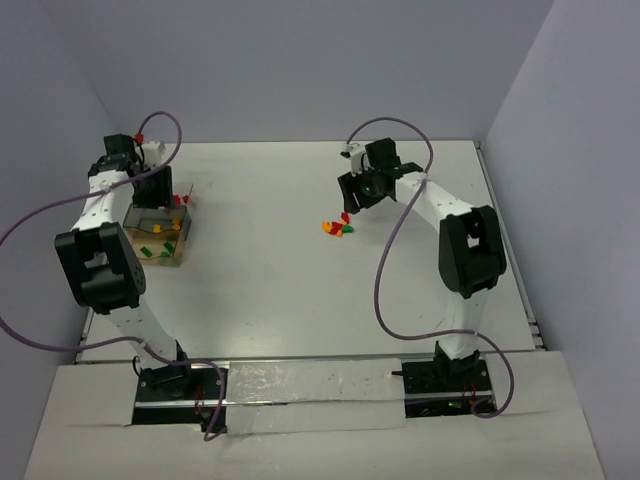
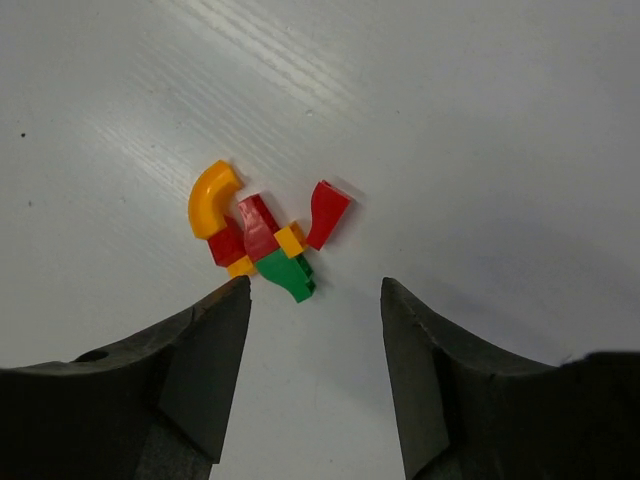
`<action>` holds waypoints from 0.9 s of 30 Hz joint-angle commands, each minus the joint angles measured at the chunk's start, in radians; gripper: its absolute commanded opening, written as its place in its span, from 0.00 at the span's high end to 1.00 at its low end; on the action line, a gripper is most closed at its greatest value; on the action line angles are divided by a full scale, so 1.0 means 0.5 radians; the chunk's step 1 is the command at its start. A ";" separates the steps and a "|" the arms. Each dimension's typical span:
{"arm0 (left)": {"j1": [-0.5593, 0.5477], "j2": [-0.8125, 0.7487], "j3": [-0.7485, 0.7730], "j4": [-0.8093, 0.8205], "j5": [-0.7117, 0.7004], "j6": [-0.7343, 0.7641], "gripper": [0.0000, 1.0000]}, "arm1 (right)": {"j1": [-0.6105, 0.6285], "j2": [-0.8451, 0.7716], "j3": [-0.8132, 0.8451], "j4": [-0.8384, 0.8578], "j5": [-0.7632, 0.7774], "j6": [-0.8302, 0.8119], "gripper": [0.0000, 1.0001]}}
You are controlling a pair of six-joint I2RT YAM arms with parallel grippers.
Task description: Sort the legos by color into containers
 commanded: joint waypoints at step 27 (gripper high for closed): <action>-0.100 -0.357 -0.059 0.085 0.092 -0.098 0.41 | 0.163 0.680 0.642 -0.343 0.338 0.254 0.53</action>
